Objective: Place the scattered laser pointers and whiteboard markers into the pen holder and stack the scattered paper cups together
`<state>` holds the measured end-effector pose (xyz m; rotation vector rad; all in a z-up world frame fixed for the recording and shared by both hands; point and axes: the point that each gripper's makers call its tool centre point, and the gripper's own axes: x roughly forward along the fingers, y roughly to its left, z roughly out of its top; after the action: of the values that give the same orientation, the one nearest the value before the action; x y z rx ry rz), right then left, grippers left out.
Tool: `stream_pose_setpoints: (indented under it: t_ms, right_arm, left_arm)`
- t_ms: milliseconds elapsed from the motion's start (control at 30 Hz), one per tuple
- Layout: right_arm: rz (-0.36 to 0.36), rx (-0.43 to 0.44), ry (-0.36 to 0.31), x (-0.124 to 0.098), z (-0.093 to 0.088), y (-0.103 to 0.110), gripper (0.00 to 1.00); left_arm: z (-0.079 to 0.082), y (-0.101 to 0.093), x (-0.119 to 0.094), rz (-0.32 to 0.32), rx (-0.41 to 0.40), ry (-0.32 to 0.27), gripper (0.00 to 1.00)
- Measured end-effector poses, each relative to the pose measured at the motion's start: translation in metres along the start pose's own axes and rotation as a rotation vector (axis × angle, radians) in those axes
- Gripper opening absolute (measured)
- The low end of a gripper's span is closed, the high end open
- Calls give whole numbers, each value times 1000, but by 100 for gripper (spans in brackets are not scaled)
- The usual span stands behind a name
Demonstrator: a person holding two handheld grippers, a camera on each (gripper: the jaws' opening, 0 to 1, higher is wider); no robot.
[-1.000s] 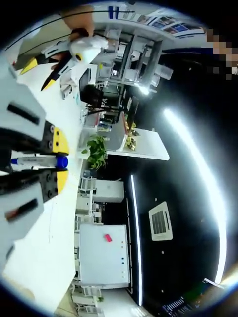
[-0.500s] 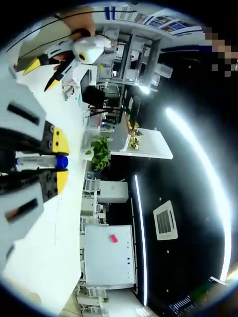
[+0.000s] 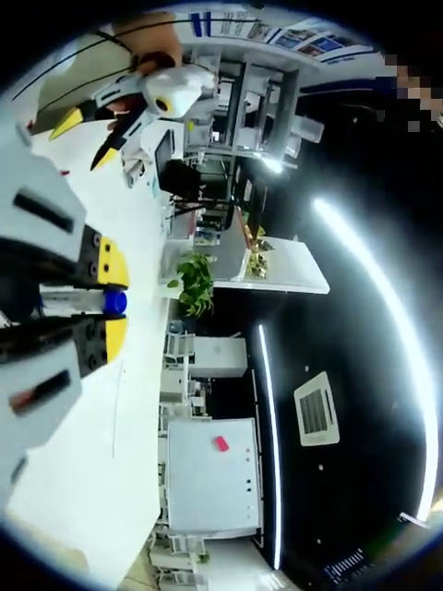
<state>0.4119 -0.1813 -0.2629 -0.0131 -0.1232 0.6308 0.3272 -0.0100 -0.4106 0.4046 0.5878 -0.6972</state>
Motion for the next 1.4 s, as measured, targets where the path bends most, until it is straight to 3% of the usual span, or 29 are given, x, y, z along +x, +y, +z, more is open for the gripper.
stream_pose_setpoints:
  t_ms: [333,1400]
  right_arm:
    - [-6,17,21,1,-17,-10,11]
    - [2,28,103,4,-45,-9,11]
  left_arm:
    - [-1,0,0,-1,1,4,61]
    - [-4,0,0,0,-5,10,61]
